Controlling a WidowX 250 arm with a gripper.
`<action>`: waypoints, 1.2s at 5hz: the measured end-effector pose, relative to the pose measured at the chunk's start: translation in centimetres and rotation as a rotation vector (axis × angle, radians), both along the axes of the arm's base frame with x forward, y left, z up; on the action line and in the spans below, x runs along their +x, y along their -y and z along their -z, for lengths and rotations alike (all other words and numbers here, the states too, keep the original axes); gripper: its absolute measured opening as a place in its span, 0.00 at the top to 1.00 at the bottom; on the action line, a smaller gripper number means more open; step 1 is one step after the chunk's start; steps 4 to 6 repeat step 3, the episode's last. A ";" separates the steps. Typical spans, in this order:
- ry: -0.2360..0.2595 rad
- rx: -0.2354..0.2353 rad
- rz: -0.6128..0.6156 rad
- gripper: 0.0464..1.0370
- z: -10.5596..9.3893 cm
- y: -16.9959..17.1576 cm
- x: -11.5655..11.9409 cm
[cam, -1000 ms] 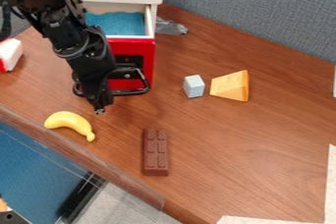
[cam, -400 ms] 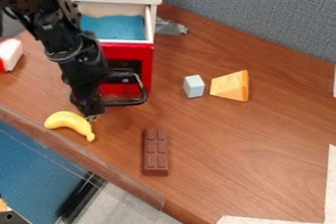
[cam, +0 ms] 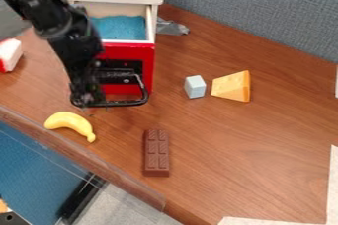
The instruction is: Open the drawer
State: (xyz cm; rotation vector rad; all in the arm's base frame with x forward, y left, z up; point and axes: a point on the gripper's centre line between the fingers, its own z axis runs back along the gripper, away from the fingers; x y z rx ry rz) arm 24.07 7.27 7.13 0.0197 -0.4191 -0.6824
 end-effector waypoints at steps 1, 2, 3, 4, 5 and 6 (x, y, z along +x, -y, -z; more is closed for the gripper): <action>0.049 -0.032 -0.062 0.03 -2.6 -0.9 -0.6; 0.036 -0.087 -0.236 0.04 -5.5 -2.9 -1.8; -0.118 -0.037 -0.428 0.04 -6.7 -4.3 -3.0; -0.118 -0.037 -0.428 0.04 -6.7 -4.3 -3.0; -0.118 -0.037 -0.428 0.04 -6.7 -4.3 -3.0; -0.118 -0.037 -0.428 0.04 -6.7 -4.3 -3.0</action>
